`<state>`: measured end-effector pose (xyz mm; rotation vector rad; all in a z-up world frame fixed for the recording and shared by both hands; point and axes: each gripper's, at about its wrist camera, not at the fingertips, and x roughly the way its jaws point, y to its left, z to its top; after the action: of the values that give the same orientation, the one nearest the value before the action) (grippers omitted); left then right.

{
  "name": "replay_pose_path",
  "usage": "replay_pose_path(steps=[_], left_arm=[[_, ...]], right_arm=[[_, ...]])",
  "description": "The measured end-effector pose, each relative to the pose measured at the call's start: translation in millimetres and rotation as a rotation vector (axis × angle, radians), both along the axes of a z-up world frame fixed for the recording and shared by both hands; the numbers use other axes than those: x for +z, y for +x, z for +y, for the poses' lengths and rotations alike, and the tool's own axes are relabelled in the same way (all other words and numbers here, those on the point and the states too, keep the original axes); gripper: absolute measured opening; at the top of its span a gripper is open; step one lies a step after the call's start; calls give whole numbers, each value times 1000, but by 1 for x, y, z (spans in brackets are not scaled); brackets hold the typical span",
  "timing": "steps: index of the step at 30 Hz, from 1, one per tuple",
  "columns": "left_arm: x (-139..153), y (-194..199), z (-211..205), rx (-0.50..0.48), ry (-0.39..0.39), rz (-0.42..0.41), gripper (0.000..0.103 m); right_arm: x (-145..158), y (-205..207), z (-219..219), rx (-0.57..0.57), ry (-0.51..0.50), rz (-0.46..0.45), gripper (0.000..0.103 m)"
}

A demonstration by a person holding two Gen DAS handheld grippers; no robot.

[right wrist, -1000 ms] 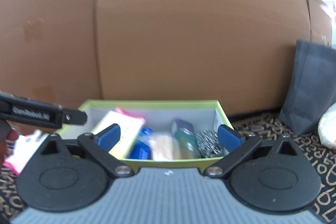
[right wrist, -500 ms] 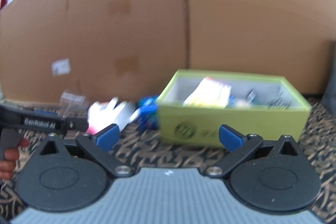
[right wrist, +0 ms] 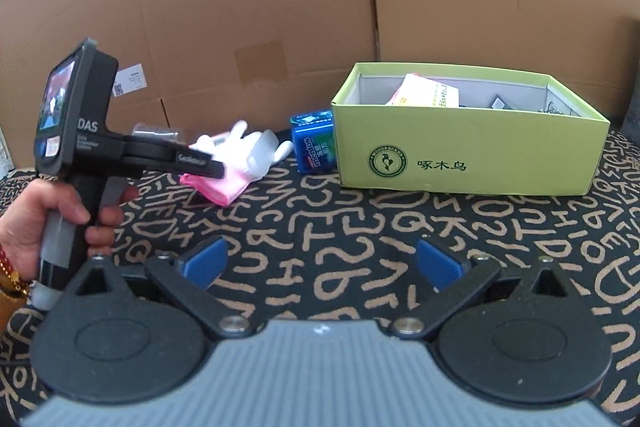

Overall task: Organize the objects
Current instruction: 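Grasp the white glove with the left gripper while the right gripper grasps the frosted white tube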

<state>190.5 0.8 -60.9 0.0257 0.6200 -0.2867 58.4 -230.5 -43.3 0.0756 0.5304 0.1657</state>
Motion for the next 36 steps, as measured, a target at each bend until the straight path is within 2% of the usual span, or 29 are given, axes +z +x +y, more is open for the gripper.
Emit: replay_pose_path(steps=[2,5,8,13,15,16,17,18,19,20,22,25,26,27,30,32,36], left_arm=[[3,-13,12,-14,-39,16,6],[4,-44,30,-21,-18,11,6],[2,-80,52,-28,-31,41,6],[-1,-128,81,33,-9,53,7],[1,-138,90,62,-25,40,9],[1,-141,94,71,-33,38,16],[2,-144,97,79,-40,32,29],[3,-145,99,83,-47,24,36],[3,-145,100,83,-49,16,49],[4,-146,101,81,-46,8,57],[5,-147,100,81,-40,-11,58],[7,-143,100,68,-61,-21,62],[7,-140,99,62,-70,-22,64],[7,-136,97,55,-77,-23,65],[3,-122,87,23,-67,-26,65],[-1,-113,80,10,-39,-18,66],[-11,-101,75,29,1,-6,75]], right_arm=[[-1,2,2,7,9,4,103],[-5,12,7,26,24,16,103],[-5,23,17,58,31,16,103],[-5,48,40,112,42,28,102],[-5,64,55,137,54,40,99],[-5,72,63,143,57,46,97],[-6,81,71,146,57,53,93],[-7,91,82,154,50,61,87],[-9,101,91,161,32,67,84],[-12,111,100,158,12,75,77],[-21,130,115,158,-20,107,70],[-34,148,124,142,-41,147,46],[-36,148,124,127,-64,131,28],[-36,146,122,101,-85,128,27],[-35,129,102,107,-42,148,26],[-36,107,89,105,-75,145,26],[-34,44,65,123,-116,150,26]])
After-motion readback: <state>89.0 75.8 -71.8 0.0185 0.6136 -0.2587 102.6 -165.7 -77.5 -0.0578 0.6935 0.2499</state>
